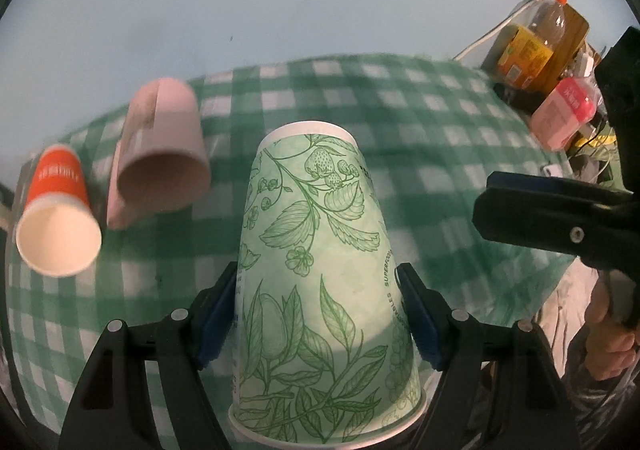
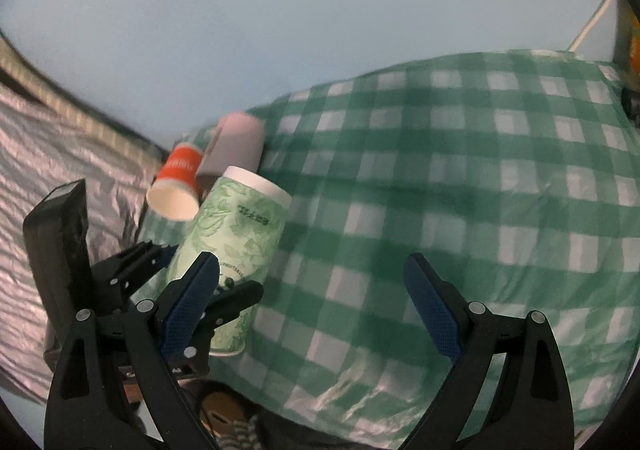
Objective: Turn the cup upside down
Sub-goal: 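Lift the green cup with the right gripper and rotate it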
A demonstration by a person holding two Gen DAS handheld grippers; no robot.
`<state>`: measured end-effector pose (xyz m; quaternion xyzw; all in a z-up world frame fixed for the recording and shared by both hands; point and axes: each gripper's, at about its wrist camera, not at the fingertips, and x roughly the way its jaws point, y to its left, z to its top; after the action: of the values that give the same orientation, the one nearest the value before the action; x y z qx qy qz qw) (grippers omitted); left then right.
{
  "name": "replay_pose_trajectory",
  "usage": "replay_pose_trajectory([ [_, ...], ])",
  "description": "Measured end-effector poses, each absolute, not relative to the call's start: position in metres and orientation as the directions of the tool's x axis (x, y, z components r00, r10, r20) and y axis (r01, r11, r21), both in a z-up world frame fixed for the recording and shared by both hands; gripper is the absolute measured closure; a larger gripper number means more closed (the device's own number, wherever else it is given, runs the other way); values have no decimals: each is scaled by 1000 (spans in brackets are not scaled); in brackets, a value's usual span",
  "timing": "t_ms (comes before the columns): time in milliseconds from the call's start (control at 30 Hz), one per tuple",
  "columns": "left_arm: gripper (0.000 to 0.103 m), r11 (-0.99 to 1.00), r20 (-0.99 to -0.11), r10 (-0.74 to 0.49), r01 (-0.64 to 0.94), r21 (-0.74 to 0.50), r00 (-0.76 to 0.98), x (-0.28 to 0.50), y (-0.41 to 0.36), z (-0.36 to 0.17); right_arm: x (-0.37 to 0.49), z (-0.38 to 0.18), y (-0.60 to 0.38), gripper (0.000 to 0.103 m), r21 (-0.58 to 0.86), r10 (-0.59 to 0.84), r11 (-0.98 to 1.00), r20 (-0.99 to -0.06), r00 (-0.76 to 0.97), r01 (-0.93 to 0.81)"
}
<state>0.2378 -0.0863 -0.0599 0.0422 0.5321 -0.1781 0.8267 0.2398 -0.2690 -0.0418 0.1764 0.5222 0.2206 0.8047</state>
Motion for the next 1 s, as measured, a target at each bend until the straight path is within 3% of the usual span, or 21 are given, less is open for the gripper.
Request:
replay_pose_trajectory([
  [367,25,938,-910,-233,325,-117,342,234,-82,-81,231,-54,-245,9,513,545,838,-779,310,-183],
  [500,14,940,-914,-198,333,-75,354,233,-78,-78,233,-59,-242,9,521,552,834,-780,295,-182],
  [1000,13,947,-864,-253,295,-129,435,205,-22,-19,234,-42,-212,9,558,589,808,-758,279,-189],
])
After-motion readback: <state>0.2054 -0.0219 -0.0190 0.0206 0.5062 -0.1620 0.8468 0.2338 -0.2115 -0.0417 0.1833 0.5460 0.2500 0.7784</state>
